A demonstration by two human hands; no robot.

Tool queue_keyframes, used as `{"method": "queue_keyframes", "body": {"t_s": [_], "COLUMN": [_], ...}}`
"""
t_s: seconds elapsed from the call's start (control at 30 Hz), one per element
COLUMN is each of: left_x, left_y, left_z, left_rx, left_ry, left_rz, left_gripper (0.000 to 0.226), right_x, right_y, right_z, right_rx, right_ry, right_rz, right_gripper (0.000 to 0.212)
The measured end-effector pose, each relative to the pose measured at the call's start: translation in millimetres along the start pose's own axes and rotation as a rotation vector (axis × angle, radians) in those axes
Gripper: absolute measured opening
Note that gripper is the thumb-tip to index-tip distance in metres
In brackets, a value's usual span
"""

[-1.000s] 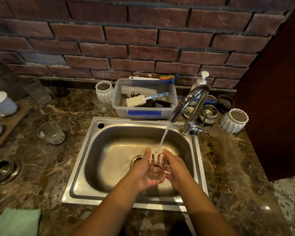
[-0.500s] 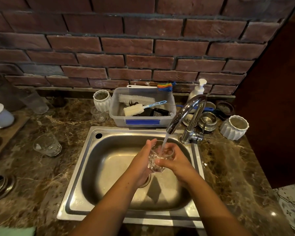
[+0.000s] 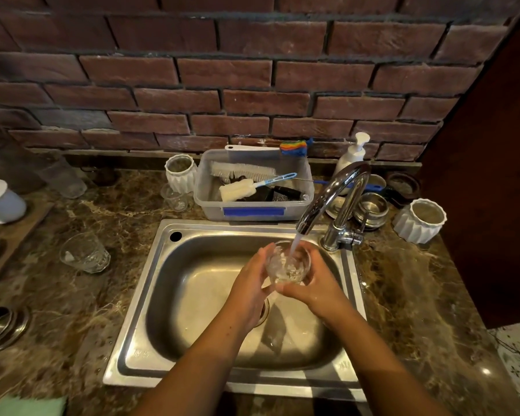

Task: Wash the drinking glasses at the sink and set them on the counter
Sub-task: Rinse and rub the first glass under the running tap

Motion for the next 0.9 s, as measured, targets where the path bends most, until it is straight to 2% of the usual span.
{"method": "queue_keyframes", "body": {"t_s": [0.07,0.2,0.3,0.5,0.9], "left_x": [-2,-5,-6,-9,-8], "left_y": [-1,-2,-2,-3,-4], "left_z": [3,6,6,2,3], "left_rx": [-0.027,-0.027,-0.053,-0.051,-0.079], "left_ry": [0.012,0.015,0.019,-0.069,-0.077], "left_rz": [-0.015,-0.053,-0.058,-0.099,-0.1], "left_gripper": [0.036,0.034,0.033,0.03,0.029], "right_x": [-1,4,3,0,2], "right_y": [0,-3,-3,-3,-2], "right_z": [-3,2,-7,-7,-6], "right_rx": [0.046,0.027,0.097,0.083,0.058], "right_ry": [-0.007,0.0,0.035,0.052,0.051], "right_rz": [-0.017,-0.014,-0.03,-0.006,-0.01], "right_gripper": [0.083,0.084,0.083,0.084,0.085]}}
Point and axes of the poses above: each hand's wrist, its own y-axis away from the middle knuckle, its own z-axis out of the back of the hand, x = y × z, the point moved 6 cm from there along -y, towards the middle knuckle, and after that the axes turned 8 degrees about -y, right-handed, at the moved point
